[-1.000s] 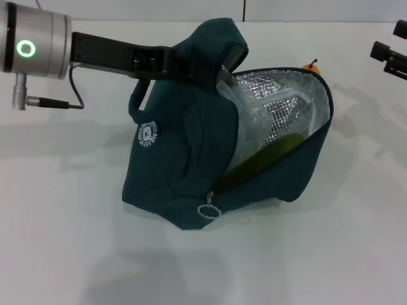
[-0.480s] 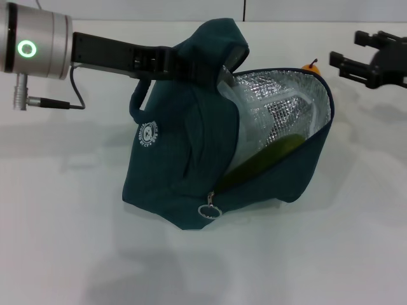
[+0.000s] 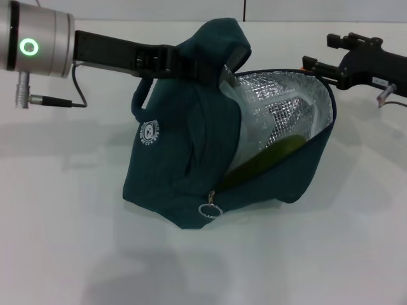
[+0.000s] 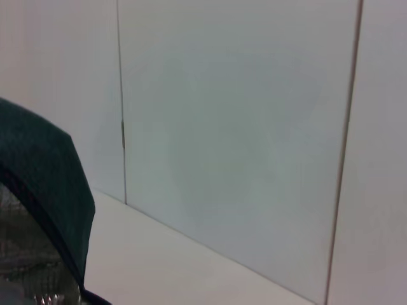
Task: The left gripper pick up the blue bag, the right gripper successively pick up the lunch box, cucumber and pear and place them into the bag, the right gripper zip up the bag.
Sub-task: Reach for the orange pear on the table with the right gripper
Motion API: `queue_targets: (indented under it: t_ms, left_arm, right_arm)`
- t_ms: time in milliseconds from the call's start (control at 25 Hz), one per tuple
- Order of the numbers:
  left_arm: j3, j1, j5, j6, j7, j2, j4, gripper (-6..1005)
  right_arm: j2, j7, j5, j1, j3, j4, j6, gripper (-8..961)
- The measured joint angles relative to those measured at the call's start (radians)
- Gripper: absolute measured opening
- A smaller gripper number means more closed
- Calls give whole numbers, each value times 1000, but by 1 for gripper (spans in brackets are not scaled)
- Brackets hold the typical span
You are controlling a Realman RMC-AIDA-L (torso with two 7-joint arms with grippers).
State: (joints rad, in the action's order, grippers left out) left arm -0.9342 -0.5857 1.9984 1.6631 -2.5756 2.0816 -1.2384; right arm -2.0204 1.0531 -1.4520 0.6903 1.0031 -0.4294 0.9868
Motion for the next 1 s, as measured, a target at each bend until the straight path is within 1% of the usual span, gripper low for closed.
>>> queue_targets:
  t_ms: [360, 560, 760, 1000]
  left_arm:
    - [0, -3, -1, 0, 0, 0, 2, 56]
    - [0, -3, -1, 0, 0, 0, 2, 56]
    - [0, -3, -1, 0, 0, 0, 2, 56]
    - [1, -3, -1, 0, 0, 1, 2, 56]
  right_arm:
    - [-6, -39, 3, 7, 8, 16, -24, 689]
    - [-7, -64, 6, 6, 8, 17, -30, 488]
    - [-8, -99, 29, 3, 9, 18, -23, 239]
    - [-8, -102, 31, 5, 20, 18, -22, 51]
